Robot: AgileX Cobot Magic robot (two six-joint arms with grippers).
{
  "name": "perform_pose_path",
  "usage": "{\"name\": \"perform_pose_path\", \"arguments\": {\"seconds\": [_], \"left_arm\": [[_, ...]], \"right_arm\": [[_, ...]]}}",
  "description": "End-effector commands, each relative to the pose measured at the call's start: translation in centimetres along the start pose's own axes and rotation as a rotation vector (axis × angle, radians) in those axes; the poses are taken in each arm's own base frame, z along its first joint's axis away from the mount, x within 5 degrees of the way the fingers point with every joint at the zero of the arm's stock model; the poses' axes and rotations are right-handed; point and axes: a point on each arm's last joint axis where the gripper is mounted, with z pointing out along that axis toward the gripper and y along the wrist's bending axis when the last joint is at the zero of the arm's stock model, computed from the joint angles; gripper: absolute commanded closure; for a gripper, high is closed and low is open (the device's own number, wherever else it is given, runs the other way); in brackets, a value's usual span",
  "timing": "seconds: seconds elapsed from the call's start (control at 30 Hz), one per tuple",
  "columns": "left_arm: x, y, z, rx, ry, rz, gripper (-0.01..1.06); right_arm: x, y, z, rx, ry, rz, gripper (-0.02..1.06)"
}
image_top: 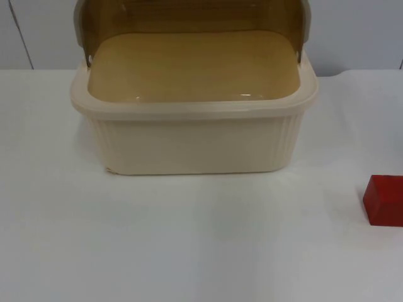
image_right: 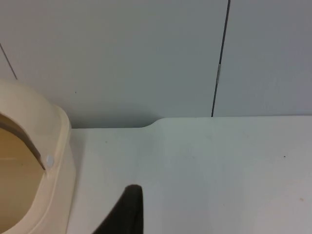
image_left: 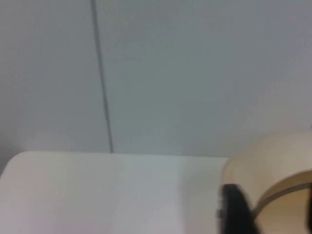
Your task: Open the box lid with the left hand, place the block into the box with the right hand, then close the box lid with the left hand.
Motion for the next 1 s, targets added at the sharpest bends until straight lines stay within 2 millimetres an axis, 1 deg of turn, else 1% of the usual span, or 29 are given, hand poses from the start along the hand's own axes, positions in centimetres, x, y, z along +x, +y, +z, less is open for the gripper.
{"name": "perform_pose_path", "arguments": {"seconds": [0.0,0.03,0.07,0.17,0.2,0.23,0.27,0.3,0.4,0.5,0.63,0.73,0.83,0.9,0.97], "left_arm": [[-0.14,-0.56,-0.05,0.036,-0.022,0.003,0.49],[-0.21,-0.59,-0.06,0.039,-0.029,0.007,0.41],[-0.21,-0.59,-0.06,0.039,-0.029,0.007,0.41],[-0.31,-0.51,-0.06,0.029,-0.041,0.050,0.15],[-0.32,-0.49,-0.06,0.027,-0.042,0.057,0.10],[-0.32,-0.49,-0.06,0.027,-0.042,0.057,0.10],[-0.32,-0.48,-0.06,0.026,-0.043,0.059,0.04],[-0.36,-0.50,-0.06,0.028,-0.047,0.061,0.02],[-0.43,-0.54,-0.06,0.032,-0.055,0.061,0.00],[-0.45,-0.56,-0.07,0.034,-0.056,0.057,0.00],[-0.18,-0.46,-0.05,0.025,-0.026,-0.050,0.00],[-0.08,-0.40,-0.05,0.019,-0.015,-0.067,0.00],[-0.25,-0.39,-0.05,0.018,-0.033,-0.036,0.00],[-0.71,-0.41,-0.08,0.017,-0.085,0.051,0.00],[-0.86,-0.33,-0.43,0.013,-0.094,0.061,0.00]], "right_arm": [[-0.28,0.08,-0.16,-0.007,-0.018,0.007,-0.01],[-0.28,0.08,-0.16,-0.007,-0.018,0.007,-0.01],[-0.28,0.08,-0.16,-0.007,-0.018,0.007,-0.01],[-0.28,0.08,-0.16,-0.007,-0.018,0.007,-0.01],[-0.28,0.08,-0.16,-0.007,-0.018,0.007,-0.01],[-0.28,0.08,-0.16,-0.007,-0.018,0.007,-0.01],[-0.28,0.08,-0.16,-0.007,-0.018,0.007,-0.01],[-0.28,0.08,-0.16,-0.007,-0.018,0.007,-0.01],[-0.28,0.08,-0.16,-0.007,-0.018,0.007,-0.01],[-0.28,0.08,-0.16,-0.007,-0.018,0.007,-0.01],[-0.28,0.08,-0.16,-0.007,-0.018,0.007,-0.01],[-0.28,0.08,-0.16,-0.007,-0.018,0.007,-0.01],[-0.34,0.10,-0.16,-0.008,-0.025,0.007,-0.01],[-0.34,0.10,-0.16,-0.008,-0.024,0.000,-0.01],[-0.14,0.06,-0.12,-0.003,-0.002,-0.001,-0.01]]}}
